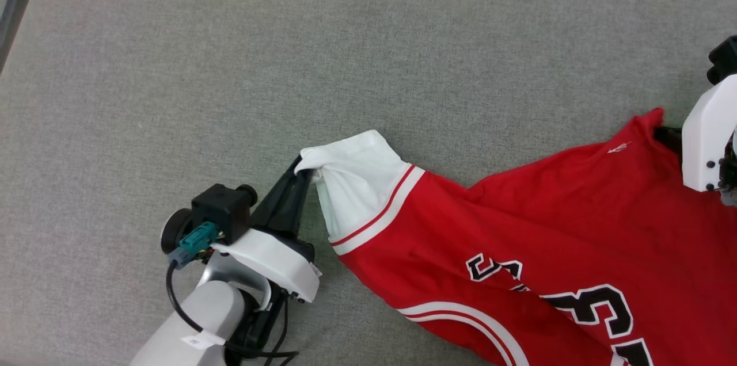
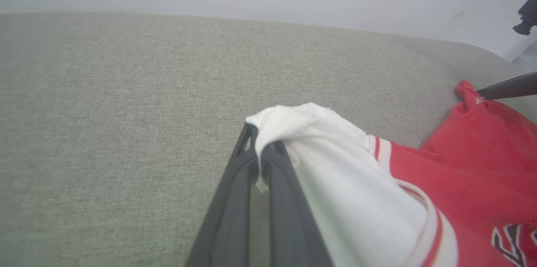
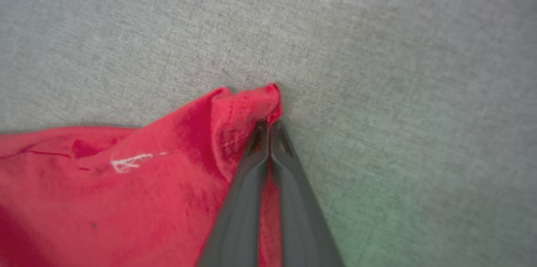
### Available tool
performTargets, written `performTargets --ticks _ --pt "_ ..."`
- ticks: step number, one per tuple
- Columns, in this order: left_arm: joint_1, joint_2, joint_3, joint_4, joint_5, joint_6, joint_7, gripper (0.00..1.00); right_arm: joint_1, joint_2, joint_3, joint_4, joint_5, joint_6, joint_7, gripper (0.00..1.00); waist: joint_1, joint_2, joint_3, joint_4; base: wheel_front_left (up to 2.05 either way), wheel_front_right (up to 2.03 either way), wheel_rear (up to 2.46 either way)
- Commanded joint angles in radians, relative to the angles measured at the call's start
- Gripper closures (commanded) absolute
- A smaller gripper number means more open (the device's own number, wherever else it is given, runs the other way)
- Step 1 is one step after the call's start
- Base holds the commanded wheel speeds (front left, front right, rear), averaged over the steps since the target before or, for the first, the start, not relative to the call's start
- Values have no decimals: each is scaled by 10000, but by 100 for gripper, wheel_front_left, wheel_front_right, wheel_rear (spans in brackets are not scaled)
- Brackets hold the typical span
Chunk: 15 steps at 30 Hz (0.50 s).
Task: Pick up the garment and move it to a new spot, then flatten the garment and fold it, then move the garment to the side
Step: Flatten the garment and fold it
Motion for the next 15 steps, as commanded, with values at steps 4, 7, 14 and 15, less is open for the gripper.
performTargets --ticks 4,7,14,15 --pt "218 188 274 26 -167 81 -109 100 -213 95 -408 46 147 -16 -879 100 0 0 -574 -251 0 0 0" --pt "244 410 501 15 -270 108 -116 100 -163 111 -657 -112 32 -15 -1402 100 0 0 -949 -491 0 0 0" --pt "-371 843 1203 59 -757 -58 58 100 118 488 -1285 -49 -589 -13 -2385 100 0 0 -1765 -1306 0 0 0" --pt "-460 934 1308 178 -869 -96 78 100 141 640 -1317 11 -719 -13 -2490 100 0 0 -1894 -1456 0 0 0"
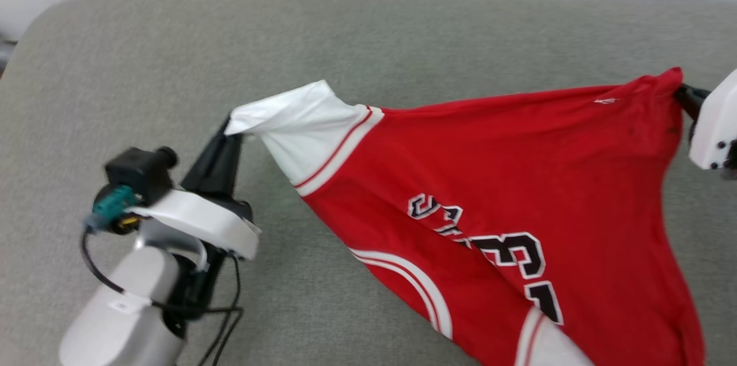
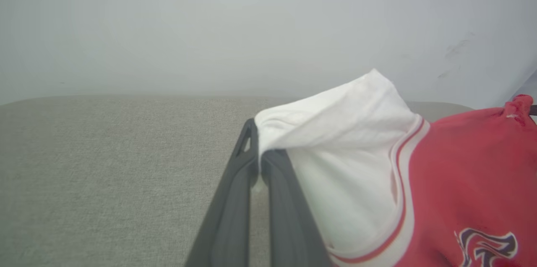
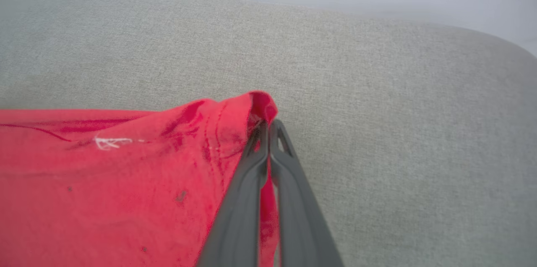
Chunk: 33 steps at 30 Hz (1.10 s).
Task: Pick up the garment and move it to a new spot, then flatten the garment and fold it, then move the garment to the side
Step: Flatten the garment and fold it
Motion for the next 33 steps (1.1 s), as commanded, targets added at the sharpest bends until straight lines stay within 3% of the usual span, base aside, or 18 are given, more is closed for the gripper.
performTargets --ticks 1,8,17,22,24,33 --pt "-224 125 183 200 -230 -118 68 100 148 288 -39 82 -139 -8 -147 100 0 0 -515 -559 0 0 0" --pt "-1458 194 494 1439 -621 -558 410 100 -49 961 -246 491 -596 -9 -657 100 0 0 -1147 -1276 0 0 0" --pt "-3907 60 505 3355 -574 -1012 842 100 -1244 1370 -593 1131 -1292 -11 -1517 100 0 0 -1155 -1540 0 0 0" --pt "-5879 -7 466 4430 -233 -1039 949 100 -2568 1421 -861 1525 -1792 -12 -2139 100 0 0 -674 -1548 0 0 0" --pt "-7479 13 465 4962 135 -895 856 100 -3856 1408 -1132 1736 -2286 -12 -2629 100 0 0 -10 -1494 0 0 0" --pt "-10520 329 544 6094 736 -944 477 100 -6734 1528 -1493 2213 -3064 -14 -3632 100 0 0 1436 -1403 0 0 0"
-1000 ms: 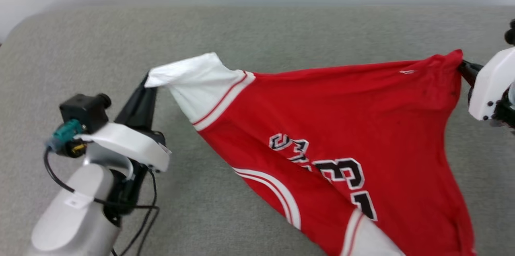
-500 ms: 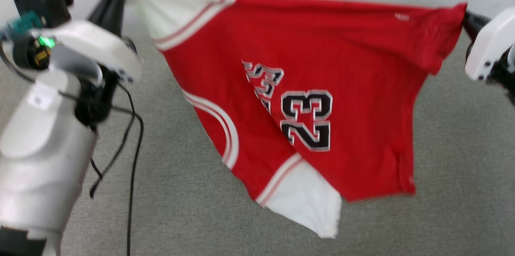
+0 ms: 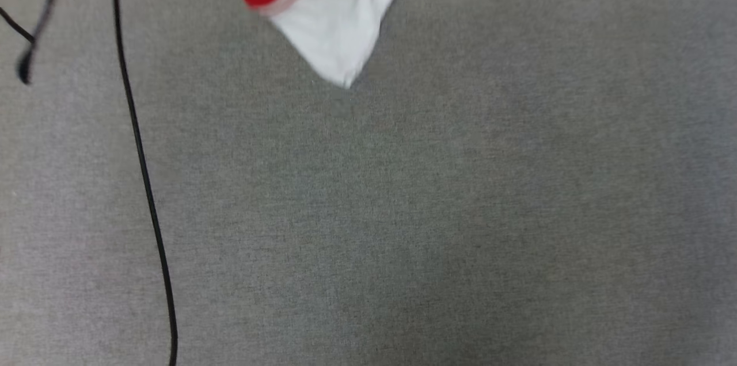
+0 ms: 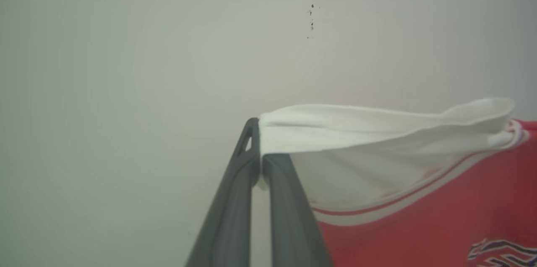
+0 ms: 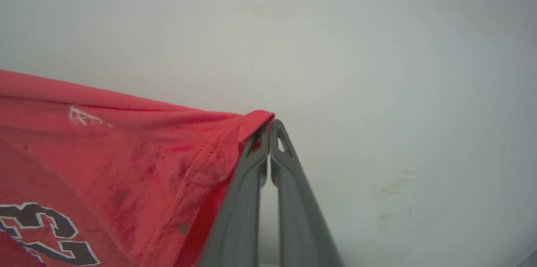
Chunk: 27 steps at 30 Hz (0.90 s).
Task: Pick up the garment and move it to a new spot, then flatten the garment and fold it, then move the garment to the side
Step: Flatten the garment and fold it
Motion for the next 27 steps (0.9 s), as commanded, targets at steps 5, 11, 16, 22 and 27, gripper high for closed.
performTargets --ticks 5,11,16,22,27 --pt "-983 253 58 548 178 -29 -152 100 -1151 -24 -7 519 -217 -23 -353 100 -1 0 1061 133 0 0 0" --pt "-1289 27 -44 1117 180 -188 -389 100 -1757 252 170 1302 -257 -21 -857 100 -1 0 1877 366 0 0 0" --pt "-1085 -253 -15 1664 -62 -455 -580 100 -1744 524 412 1956 48 -20 -1138 100 -1 0 2428 505 0 0 0" --pt "-42 -500 22 2270 -339 -850 -910 100 -717 578 970 2364 720 -20 -1634 100 -1 0 2338 608 0 0 0" --pt "2222 -352 271 2099 -865 -1209 -1083 100 1506 416 2002 1955 1745 -20 -2216 100 -1 0 1864 497 0 0 0"
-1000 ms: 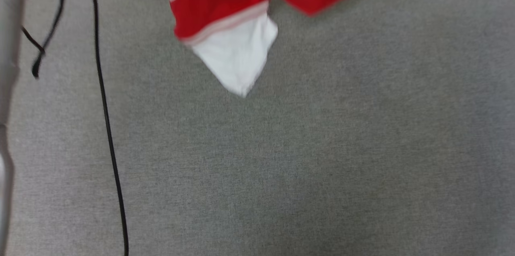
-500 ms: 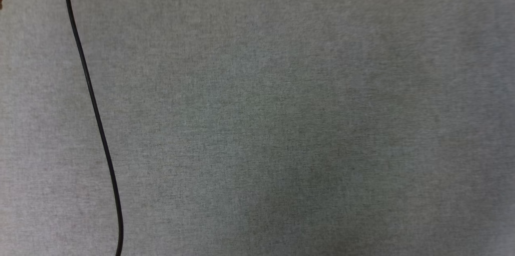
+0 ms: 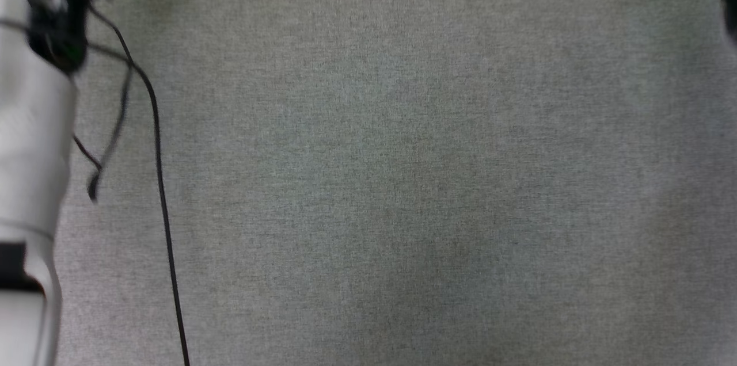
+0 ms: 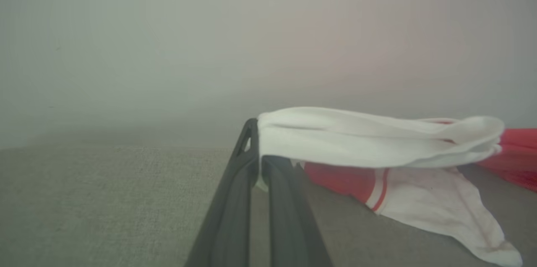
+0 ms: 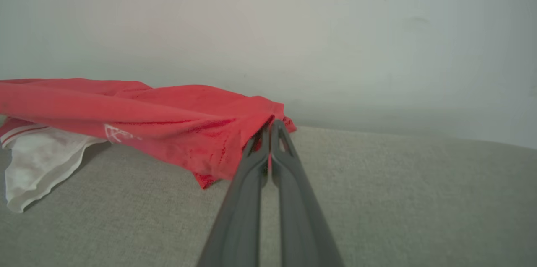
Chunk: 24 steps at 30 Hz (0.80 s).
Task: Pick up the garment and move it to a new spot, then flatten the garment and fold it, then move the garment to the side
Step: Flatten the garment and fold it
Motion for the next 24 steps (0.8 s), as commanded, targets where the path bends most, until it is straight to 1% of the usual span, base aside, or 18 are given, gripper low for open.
performTargets --ticks 1,2,6,9,11,12,18,22,24 --pt "636 83 40 -153 -56 -27 -60 100 567 -210 117 -98 203 -18 -144 100 -1 0 -301 -1 0 0 0" --pt "1098 94 69 -289 -124 -56 -64 100 946 -225 255 -234 373 -18 -202 100 -1 0 -431 -2 0 0 0" --pt "2846 255 376 -1240 -133 -76 -79 100 2430 -711 606 -794 955 -20 -488 100 -1 0 -854 42 0 0 0" --pt "4279 368 741 -1981 -170 79 -80 100 3519 -999 704 -1216 1271 -21 -669 100 -1 0 -1217 -6 0 0 0" --pt "5136 473 1029 -2556 -154 229 -83 100 4194 -1173 684 -1493 1419 -23 -755 100 -1 0 -1502 -44 0 0 0" --pt "6099 475 1218 -3090 -161 382 -83 100 4893 -1319 609 -1757 1539 -24 -821 100 -1 0 -1810 -39 0 0 0" --pt "8711 592 1577 -4533 -483 910 42 100 7043 -1592 71 -2673 1557 -35 -824 100 -1 0 -2846 -20 0 0 0" --pt "10281 721 1645 -5587 -721 1388 485 100 8530 -1648 -516 -3306 1332 -63 -488 100 -1 0 -3511 -4 0 0 0" --pt "11021 756 1705 -6124 -843 1688 676 100 9361 -1513 -889 -3674 1175 -66 -242 100 -1 0 -3832 18 0 0 0"
